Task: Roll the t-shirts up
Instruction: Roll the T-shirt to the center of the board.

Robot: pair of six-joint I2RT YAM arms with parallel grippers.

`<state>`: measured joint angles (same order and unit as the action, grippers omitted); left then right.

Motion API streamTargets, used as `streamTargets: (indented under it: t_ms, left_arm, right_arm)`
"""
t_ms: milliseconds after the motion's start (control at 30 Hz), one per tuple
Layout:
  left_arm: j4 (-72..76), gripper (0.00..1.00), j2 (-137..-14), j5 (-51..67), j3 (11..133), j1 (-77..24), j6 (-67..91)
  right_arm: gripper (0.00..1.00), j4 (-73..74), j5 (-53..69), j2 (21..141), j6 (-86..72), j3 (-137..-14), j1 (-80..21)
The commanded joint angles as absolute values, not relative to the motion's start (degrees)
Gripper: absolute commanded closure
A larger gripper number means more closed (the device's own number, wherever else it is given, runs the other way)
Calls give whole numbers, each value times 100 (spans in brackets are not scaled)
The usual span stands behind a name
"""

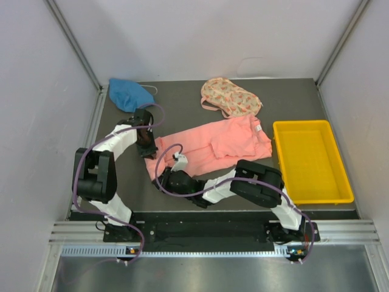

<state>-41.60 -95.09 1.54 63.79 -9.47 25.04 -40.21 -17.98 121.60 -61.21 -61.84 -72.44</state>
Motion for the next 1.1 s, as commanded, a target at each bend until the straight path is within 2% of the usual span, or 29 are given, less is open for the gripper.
streamTargets:
  t_ms: [0, 200, 467, 533, 633, 800, 900, 1067]
  left_arm:
    - [-4175, 83, -9589, 53, 6592, -940, 2426]
    - [-4122, 83, -9676, 53, 6548, -940, 2470]
    - [-4061, 83, -9668, 53, 6478, -940, 2487]
    - [-4087, 83, -9589, 53, 6512, -932, 2496]
    - [-4131, 82, -9422, 166, 6635, -897, 2549]
    - [-4157, 68, -8931, 579, 6697, -774, 2707]
    - [-4140, 66, -8535, 764, 6478, -677, 2839]
    - [-4026, 74, -7920, 1142, 5733, -642, 3049]
  right_arm:
    - [87, -3877, -1766, 12182, -6003, -6381, -7418]
    - [90, -3192, -1766, 12146, -5705, -6556, -7550]
    - [78, -2418, -1846, 11945, -5143, -6732, -7664]
    - [73, -2137, -1837, 11673, -5037, -6733, -7673]
    - [70, -1586, -2056, 11050, -4948, -6522, -7682]
    - [69, -591, -2549, 10038, -4772, -6275, -7541]
    - [69, -98, -2496, 9721, -4729, -6319, -7331]
    - [70, 210, -1997, 9931, -4632, -6669, -7032]
